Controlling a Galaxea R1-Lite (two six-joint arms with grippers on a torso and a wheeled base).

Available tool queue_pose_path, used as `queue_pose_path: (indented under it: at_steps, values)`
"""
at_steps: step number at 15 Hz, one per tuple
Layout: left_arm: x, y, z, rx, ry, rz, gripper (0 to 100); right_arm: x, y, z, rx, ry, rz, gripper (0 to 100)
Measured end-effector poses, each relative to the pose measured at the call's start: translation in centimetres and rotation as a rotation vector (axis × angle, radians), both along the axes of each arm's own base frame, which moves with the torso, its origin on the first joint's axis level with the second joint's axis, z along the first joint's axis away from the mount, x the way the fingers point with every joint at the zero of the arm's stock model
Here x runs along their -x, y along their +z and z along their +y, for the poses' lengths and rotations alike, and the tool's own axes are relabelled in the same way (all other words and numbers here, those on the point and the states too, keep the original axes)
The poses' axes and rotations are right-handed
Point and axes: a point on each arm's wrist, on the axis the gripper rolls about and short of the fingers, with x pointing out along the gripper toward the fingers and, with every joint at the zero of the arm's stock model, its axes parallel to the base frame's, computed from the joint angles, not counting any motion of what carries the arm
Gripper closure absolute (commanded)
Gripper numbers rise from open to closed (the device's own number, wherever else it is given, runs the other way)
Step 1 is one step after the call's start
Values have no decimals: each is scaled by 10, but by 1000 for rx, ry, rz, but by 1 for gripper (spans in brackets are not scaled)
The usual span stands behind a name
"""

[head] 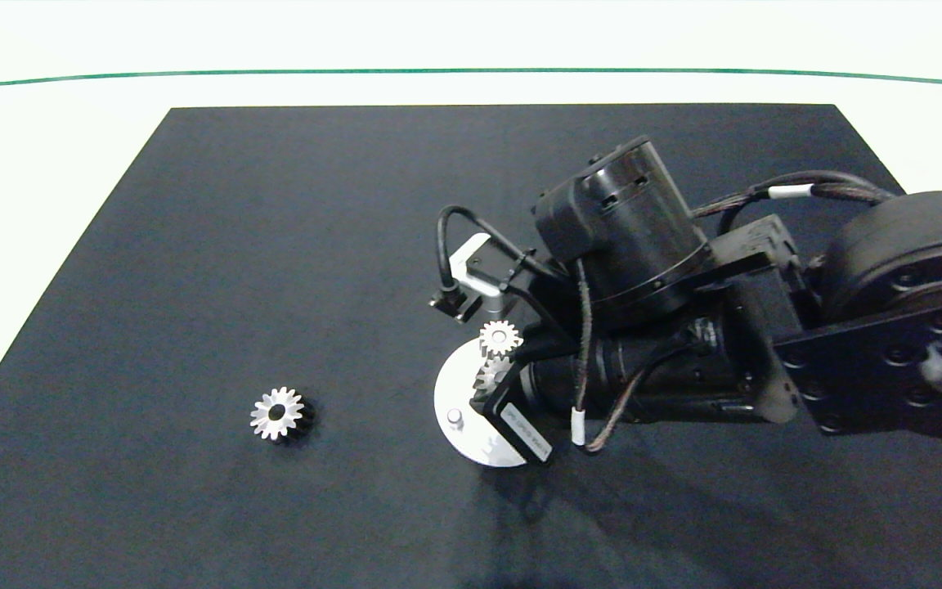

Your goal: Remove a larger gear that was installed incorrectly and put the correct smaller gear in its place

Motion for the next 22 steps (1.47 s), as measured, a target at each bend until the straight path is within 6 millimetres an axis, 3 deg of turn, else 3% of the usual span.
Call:
queue_pose_path:
  at_steps: [6,22]
  values:
    - [5,-4,1,4,-6,-22,0,-10,-26,29,58,26,36,75]
    - [9,-15,2,6,-10,-34,0,-26,-46,51,103,2,39,75]
